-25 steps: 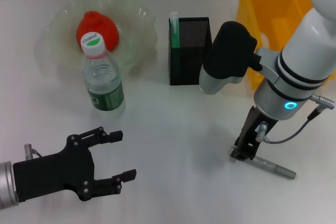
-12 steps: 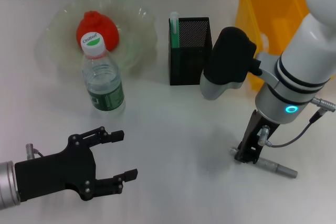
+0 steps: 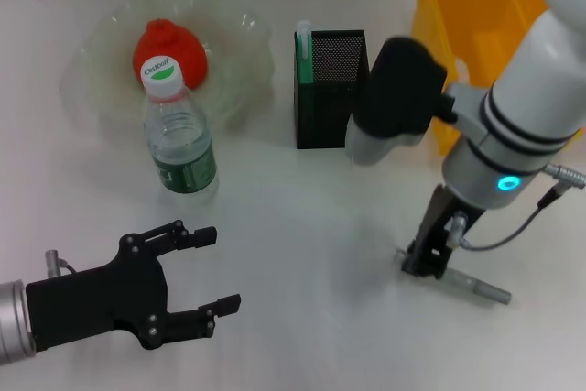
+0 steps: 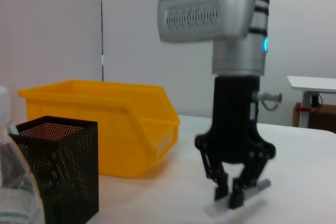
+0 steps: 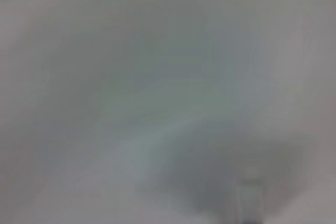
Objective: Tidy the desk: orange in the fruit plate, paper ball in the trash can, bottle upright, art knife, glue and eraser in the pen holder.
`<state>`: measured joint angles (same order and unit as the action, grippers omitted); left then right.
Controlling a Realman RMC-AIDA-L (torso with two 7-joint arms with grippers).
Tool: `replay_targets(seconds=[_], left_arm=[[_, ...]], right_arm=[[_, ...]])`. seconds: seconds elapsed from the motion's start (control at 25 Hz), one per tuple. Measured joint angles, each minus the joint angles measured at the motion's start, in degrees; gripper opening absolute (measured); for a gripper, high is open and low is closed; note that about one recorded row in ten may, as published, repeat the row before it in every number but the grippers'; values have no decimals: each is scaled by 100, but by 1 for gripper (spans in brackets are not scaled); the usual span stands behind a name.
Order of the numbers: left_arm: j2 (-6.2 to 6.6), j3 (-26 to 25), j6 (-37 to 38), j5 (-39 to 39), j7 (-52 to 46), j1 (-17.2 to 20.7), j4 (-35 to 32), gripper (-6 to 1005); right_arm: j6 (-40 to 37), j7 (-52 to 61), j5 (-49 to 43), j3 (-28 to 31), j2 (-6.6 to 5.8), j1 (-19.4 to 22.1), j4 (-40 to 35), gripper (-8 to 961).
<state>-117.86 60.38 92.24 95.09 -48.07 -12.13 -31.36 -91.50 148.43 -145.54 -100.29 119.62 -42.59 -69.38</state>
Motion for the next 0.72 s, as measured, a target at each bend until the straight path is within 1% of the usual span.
replay_targets(seconds=[0.08, 0.12, 0.16, 0.28, 0.32, 0.36, 0.44, 0.48, 0.52, 0.56, 0.6, 0.64, 0.68, 0.72], left_arm=[[0, 1, 10, 0, 0, 0, -17, 813], [0, 2, 18, 0, -1, 0, -19, 813], [0, 2, 28, 0, -3, 1, -20, 813], [0, 2, 45, 0, -5, 2, -20, 813], [0, 8, 47, 0, -5, -1, -24, 813], [0, 8, 47, 0, -5, -1, -24, 813], [-2, 19, 49, 0, -3, -9, -33, 812], [-5, 19, 49, 0, -3, -13, -35, 812], [-7, 8, 49, 0, -2, -16, -36, 812], [-7, 8, 49, 0, -2, -16, -36, 812], [-8, 1, 49, 0, -1, -17, -36, 812], [-8, 0, 49, 0, -1, -16, -34, 812], [-8, 0, 49, 0, 0, -16, -29, 812], [-8, 0, 49, 0, 4, -16, -12, 812]], right_arm=[[-83, -9, 13, 280, 0, 114, -352, 149], [-87, -43, 38, 587, -2, 287, -764, 149], [-87, -43, 38, 587, -2, 287, -764, 147], [137, -216, 270, 1156, -12, 599, -1335, 143], [382, -452, 631, 1544, -18, 794, -1583, 141], [382, -452, 631, 1544, -18, 794, -1583, 141], [700, -826, 1174, 1889, -18, 1009, -1730, 141], [881, -1087, 1524, 2056, -18, 1118, -1755, 141], [1285, -1754, 2314, 2341, -18, 1398, -1738, 140], [1285, -1754, 2314, 2341, -18, 1398, -1738, 140], [1831, -2609, 3255, 2468, -10, 1698, -1541, 140], [1831, -2609, 3255, 2468, -10, 1698, -1541, 140], [2152, -3176, 3825, 2479, -7, 1850, -1349, 140], [2632, -4465, 5085, 2464, -7, 2029, -769, 140]])
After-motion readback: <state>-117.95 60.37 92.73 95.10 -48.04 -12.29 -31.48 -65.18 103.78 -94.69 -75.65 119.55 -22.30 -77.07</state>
